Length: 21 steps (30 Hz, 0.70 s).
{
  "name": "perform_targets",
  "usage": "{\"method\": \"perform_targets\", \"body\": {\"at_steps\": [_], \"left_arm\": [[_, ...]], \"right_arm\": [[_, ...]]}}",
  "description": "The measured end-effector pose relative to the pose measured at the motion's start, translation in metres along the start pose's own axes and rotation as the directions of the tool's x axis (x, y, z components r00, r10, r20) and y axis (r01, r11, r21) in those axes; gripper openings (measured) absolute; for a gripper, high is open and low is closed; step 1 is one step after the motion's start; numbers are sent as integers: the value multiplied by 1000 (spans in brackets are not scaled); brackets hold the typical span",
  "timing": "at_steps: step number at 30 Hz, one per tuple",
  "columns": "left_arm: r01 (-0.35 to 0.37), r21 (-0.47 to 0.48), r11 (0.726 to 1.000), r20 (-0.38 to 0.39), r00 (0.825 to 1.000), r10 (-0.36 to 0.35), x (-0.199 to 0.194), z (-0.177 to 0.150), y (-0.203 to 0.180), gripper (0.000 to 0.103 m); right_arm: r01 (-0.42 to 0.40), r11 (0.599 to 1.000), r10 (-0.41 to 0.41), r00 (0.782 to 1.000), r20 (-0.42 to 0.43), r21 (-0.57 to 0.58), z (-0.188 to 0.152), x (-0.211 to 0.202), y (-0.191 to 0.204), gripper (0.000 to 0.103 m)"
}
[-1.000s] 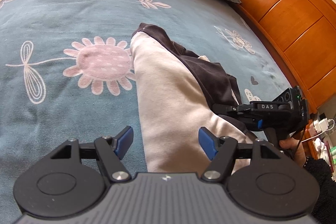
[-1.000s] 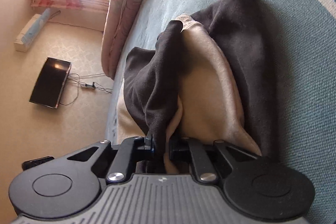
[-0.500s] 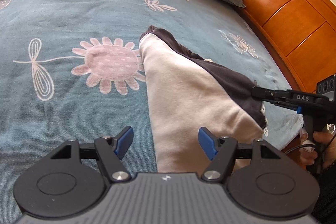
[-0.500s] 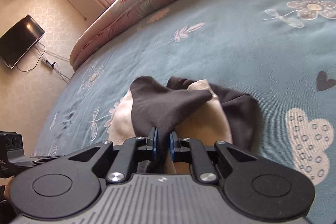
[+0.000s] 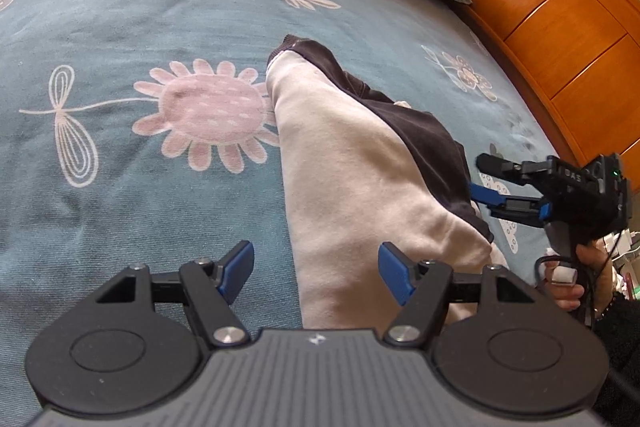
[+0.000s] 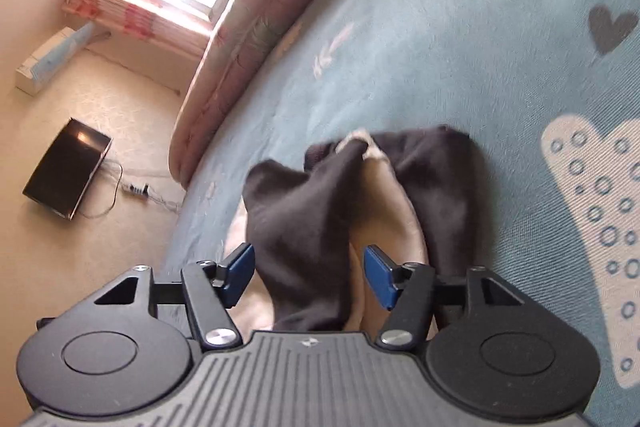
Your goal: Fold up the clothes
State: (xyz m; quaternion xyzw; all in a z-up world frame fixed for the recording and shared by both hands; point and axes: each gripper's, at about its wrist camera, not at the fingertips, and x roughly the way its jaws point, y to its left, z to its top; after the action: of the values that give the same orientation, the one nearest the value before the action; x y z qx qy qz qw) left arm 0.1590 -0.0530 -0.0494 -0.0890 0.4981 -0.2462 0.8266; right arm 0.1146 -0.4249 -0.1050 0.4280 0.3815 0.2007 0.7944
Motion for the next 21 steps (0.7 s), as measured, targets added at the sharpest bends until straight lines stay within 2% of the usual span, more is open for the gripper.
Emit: {"method": "perform_targets", "body": {"at_steps": [3,6,7,9,12,15,17,19,21], "left_arm": [[-2,5,1000,-13,1000,2,3,0,-1,69],[-7,5,1000,-24,1000,8,6,1,1,69],[-11,2,1000,-28,1000,12,8,2,2,69],[-10,3,1000,-28,1000,11,9,2,1,69],[6,12,1000,-28,1000,-6,9,1,-2,69],[6,17,1000,-38,999,-6,11,1,-3,69],[5,26,1000,-36,999,-4,11,1,-5,69],[7,64,998,-28,1000,-5,9,0,-11,69],[11,157,988,-10,1000,-10,7,-8,-22,69]], "right_arm": [[4,1000,-3,1000,-25,31,-4,17,-10,69],[-128,992,128,992,-6,24,-5,13,-2,71],[-133,991,133,991,-4,13,-3,14,0,72],[-44,999,45,998,-37,4,1,25,-1,72],[-81,994,83,996,-26,69,8,34,-15,71],[-169,982,170,986,0,84,19,40,-15,73],[-174,980,177,984,-22,99,23,52,-18,74],[-177,976,184,982,-46,129,25,62,-26,68],[-192,966,207,976,-67,174,30,60,-32,68]]}}
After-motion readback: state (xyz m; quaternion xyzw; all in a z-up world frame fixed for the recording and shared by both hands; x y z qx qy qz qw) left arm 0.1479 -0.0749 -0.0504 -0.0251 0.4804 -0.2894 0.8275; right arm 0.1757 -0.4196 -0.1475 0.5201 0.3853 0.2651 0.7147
